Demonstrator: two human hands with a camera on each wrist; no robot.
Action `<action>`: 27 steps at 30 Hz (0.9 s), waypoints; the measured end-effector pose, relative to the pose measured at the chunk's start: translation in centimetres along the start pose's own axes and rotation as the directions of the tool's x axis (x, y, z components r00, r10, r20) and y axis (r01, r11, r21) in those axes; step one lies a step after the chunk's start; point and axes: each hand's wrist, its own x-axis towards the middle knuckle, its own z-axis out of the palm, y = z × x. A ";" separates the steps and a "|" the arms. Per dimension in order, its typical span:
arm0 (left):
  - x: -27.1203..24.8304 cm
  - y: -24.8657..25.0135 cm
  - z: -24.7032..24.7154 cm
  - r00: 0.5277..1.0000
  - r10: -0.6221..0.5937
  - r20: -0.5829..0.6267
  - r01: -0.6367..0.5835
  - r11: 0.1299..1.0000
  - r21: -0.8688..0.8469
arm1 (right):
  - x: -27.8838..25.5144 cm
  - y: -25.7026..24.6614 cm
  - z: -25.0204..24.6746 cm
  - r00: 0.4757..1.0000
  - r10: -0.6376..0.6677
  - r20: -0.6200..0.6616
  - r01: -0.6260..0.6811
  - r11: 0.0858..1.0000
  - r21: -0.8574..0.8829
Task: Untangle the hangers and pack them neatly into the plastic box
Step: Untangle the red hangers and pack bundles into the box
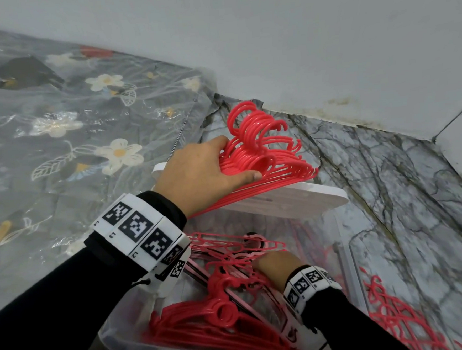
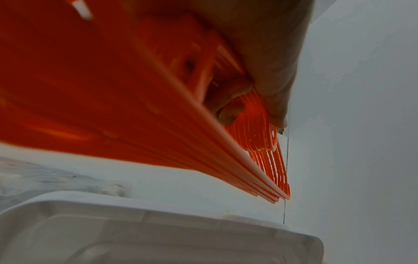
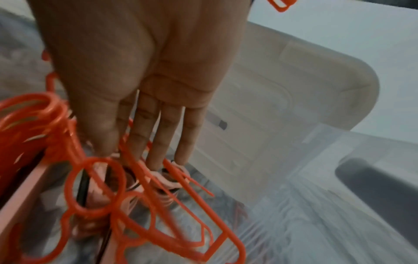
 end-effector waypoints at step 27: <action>0.1 -0.4 -0.5 1.000 -0.002 -0.018 0.002 1.000 0.016 | -4.3 2.0 -6.3 0.961 0.056 -0.272 -0.090 0.990 -0.113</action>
